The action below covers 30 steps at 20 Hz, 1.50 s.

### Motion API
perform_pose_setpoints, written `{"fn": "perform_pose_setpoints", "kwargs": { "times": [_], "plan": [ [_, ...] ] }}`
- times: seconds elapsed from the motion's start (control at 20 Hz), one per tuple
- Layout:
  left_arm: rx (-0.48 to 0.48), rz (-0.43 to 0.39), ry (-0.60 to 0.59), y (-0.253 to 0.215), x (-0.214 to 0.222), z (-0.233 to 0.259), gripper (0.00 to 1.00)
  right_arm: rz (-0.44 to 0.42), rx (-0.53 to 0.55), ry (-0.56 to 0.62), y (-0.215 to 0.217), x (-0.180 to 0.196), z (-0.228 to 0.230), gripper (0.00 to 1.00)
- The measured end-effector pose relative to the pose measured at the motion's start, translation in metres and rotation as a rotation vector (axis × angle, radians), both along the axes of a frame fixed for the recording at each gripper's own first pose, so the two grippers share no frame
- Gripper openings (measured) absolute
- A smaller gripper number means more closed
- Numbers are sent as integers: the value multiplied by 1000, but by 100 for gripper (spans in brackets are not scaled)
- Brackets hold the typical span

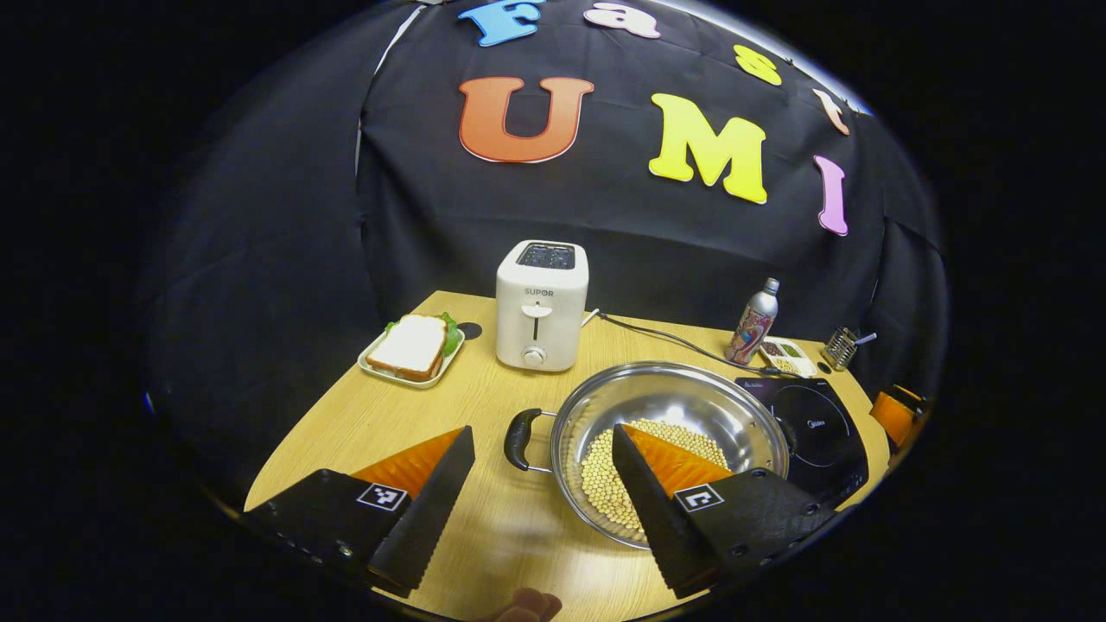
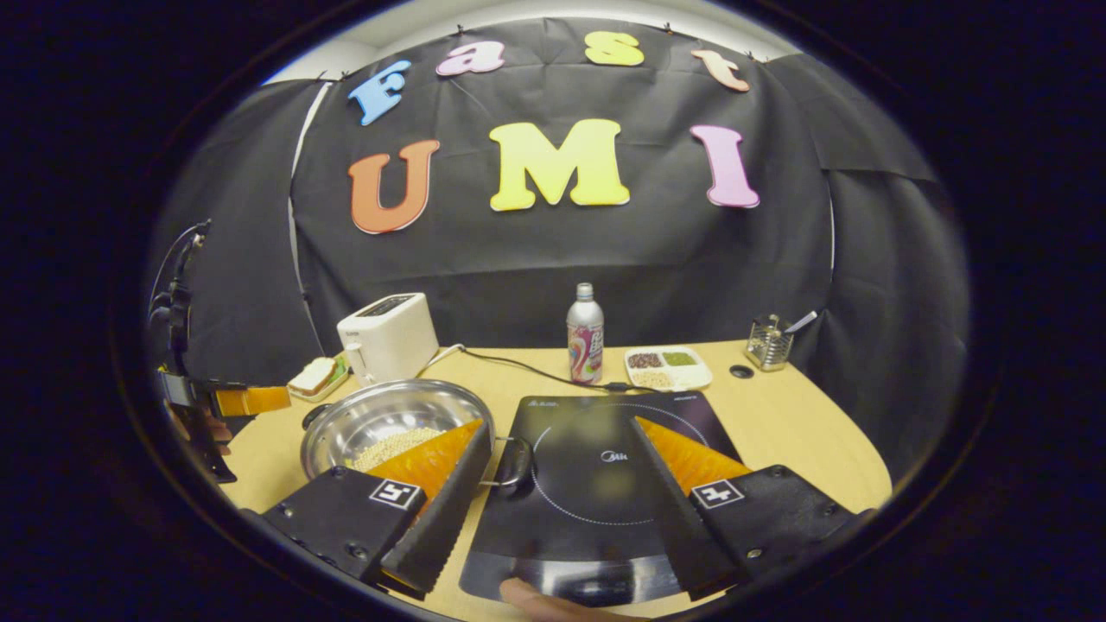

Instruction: First push the handle of the pot to place it horizontally, then grasp the pot with both hands and set it on the induction cooktop.

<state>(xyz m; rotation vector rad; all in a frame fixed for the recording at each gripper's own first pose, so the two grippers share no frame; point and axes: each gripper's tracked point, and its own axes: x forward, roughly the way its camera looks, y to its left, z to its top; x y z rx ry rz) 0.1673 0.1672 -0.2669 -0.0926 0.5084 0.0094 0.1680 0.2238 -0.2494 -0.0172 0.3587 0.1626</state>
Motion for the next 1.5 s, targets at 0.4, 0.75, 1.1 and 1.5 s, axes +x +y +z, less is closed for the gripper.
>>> {"fn": "perform_pose_setpoints", "kwargs": {
  "times": [0.4, 0.75, 1.1, 1.5],
  "plan": [
    [77, -10, 116, 12, 34, -52, 96, 2, 11, 156, 39, 37, -64, 96],
    [136, -26, 180, 16, 56, -78, 97, -34, -53, 242, 48, 66, -102, 99],
    [113, -87, 216, 7, 58, -91, 95, -34, -68, 271, 50, 70, -110, 84],
    [151, -90, 274, 1, 55, -94, 75, -3, -42, 264, 58, 68, -108, 64]
  ]
}}
